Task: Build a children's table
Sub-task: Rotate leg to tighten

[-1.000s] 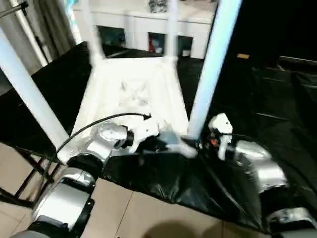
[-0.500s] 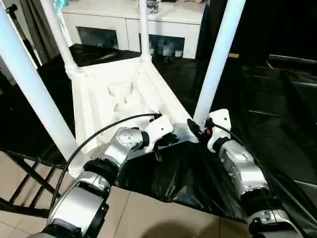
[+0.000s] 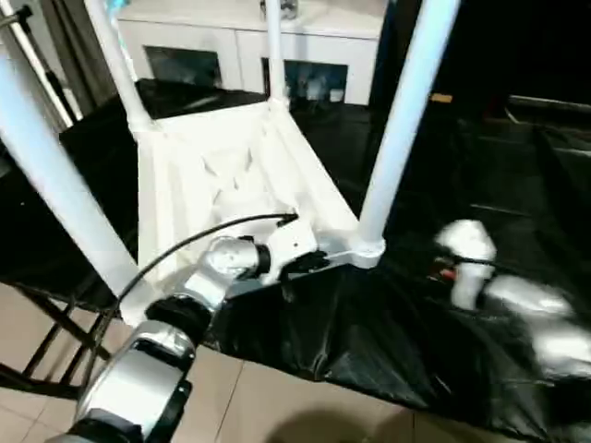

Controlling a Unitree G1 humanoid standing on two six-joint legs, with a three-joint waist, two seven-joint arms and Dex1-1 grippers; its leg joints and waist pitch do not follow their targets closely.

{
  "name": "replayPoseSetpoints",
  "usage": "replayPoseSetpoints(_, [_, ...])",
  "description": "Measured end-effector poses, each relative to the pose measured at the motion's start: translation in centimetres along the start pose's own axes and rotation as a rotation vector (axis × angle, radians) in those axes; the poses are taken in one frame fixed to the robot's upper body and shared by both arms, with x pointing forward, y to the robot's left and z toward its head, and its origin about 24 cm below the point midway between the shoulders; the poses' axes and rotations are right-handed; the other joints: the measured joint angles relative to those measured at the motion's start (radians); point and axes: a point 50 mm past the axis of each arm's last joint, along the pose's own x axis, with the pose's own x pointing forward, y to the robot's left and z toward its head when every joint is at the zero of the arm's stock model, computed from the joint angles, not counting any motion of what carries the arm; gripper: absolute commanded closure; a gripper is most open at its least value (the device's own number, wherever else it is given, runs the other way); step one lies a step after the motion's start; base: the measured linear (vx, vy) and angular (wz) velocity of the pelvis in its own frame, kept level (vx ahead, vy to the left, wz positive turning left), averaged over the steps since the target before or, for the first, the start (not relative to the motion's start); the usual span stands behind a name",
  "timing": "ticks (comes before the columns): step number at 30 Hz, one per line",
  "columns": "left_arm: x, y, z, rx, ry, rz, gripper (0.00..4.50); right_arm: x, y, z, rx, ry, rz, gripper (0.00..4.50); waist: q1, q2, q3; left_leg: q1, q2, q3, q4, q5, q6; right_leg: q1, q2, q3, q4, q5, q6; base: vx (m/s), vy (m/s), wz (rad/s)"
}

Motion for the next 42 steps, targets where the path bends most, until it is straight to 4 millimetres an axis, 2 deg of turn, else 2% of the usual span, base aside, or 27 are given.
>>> replayPoseSetpoints(5, [-0.1, 0.1, -0.2, 0.009, 0.000, 0.028, 4.50, 0.6, 1.1, 1.3, -0.022, -0.047, 0.078, 1.43, -0.004, -0.002, 0.001, 0.000, 0.000, -0.001, -0.001, -0.001, -0.001, 0.000, 0.000, -0.002, 0.001, -0.001, 0.004, 0.000, 0.000, 0.00])
replayPoseSetpoints(9, [-0.3, 0.2, -0.2, 0.027, 0.003, 0.045, 4.50, 1.9, 2.1, 1.2, -0.005, -0.062, 0.099, 1.43, -0.007, -0.007, 0.005, 0.000, 0.000, -0.001, -0.001, -0.001, -0.002, -0.002, 0.000, -0.002, 0.001, -0.002, 0.006, 0.000, 0.000, 0.00])
replayPoseSetpoints(10, [-0.6, 0.3, -0.3, 0.024, 0.003, 0.047, 4.50, 2.5, 2.2, 1.2, 0.001, -0.060, 0.078, 1.43, -0.010, -0.015, 0.007, 0.000, 0.000, -0.002, -0.001, -0.001, -0.002, -0.003, 0.000, -0.002, 0.002, -0.002, 0.006, 0.000, 0.000, 0.00])
replayPoseSetpoints(15, [-1.7, 0.4, -0.7, 0.016, 0.004, -0.002, 4.50, 3.2, 2.0, 1.3, -0.004, -0.046, 0.018, 1.43, -0.009, -0.024, 0.010, 0.001, 0.000, -0.002, -0.001, -0.001, -0.002, -0.005, 0.000, -0.003, 0.002, -0.002, 0.006, 0.000, 0.000, 0.00])
replayPoseSetpoints(17, [-2.3, 0.4, -0.7, 0.004, 0.001, -0.048, 4.50, 3.4, 1.8, 1.8, -0.003, -0.057, 0.019, 1.15, -0.004, -0.028, 0.011, 0.001, 0.000, -0.002, -0.002, -0.001, -0.002, -0.005, 0.000, -0.003, 0.002, -0.001, 0.006, 0.000, 0.000, 0.00])
replayPoseSetpoints(18, [-2.5, 0.5, -0.8, -0.002, 0.000, -0.067, 4.50, 3.4, 1.8, 1.9, 0.004, -0.059, 0.030, 1.15, -0.001, -0.028, 0.010, 0.001, 0.001, -0.002, -0.002, -0.001, -0.002, -0.005, 0.000, -0.003, 0.002, -0.001, 0.005, 0.000, 0.000, 0.00])
replayPoseSetpoints(23, [-3.5, 0.5, -1.0, -0.012, -0.003, -0.150, 4.50, 3.8, 2.5, 1.9, 0.023, -0.061, 0.147, 0.68, 0.015, -0.028, 0.010, 0.000, 0.001, -0.001, -0.001, 0.002, 0.004, -0.005, 0.000, -0.001, 0.002, -0.001, 0.001, 0.000, 0.000, 0.00])
replayPoseSetpoints(28, [-4.5, 0.6, -1.2, -0.029, 0.008, -0.204, 4.50, 5.0, 3.2, 2.0, -0.013, -0.025, 0.272, 0.68, 0.023, -0.029, 0.010, 0.001, 0.001, 0.002, 0.000, 0.001, 0.004, -0.006, 0.000, -0.001, 0.003, -0.002, 0.000, 0.000, 0.000, 0.00])
replayPoseSetpoints(31, [-4.8, 0.5, -1.4, -0.037, 0.012, -0.234, 4.50, 5.8, 2.7, 2.1, -0.039, 0.007, 0.282, 0.68, 0.035, -0.029, 0.010, 0.001, 0.001, 0.003, 0.000, 0.002, 0.004, -0.006, 0.000, -0.001, 0.004, -0.002, 0.000, 0.000, 0.000, 0.00])
replayPoseSetpoints(42, [-5.1, 0.6, -1.4, -0.040, 0.022, -0.252, 4.50, 7.1, 2.6, 2.3, -0.053, 0.054, 0.396, 1.59, 0.040, -0.030, 0.010, 0.002, 0.002, 0.003, 0.002, 0.002, 0.004, -0.006, 0.000, 0.000, 0.009, -0.002, -0.001, 0.000, 0.000, 0.00])
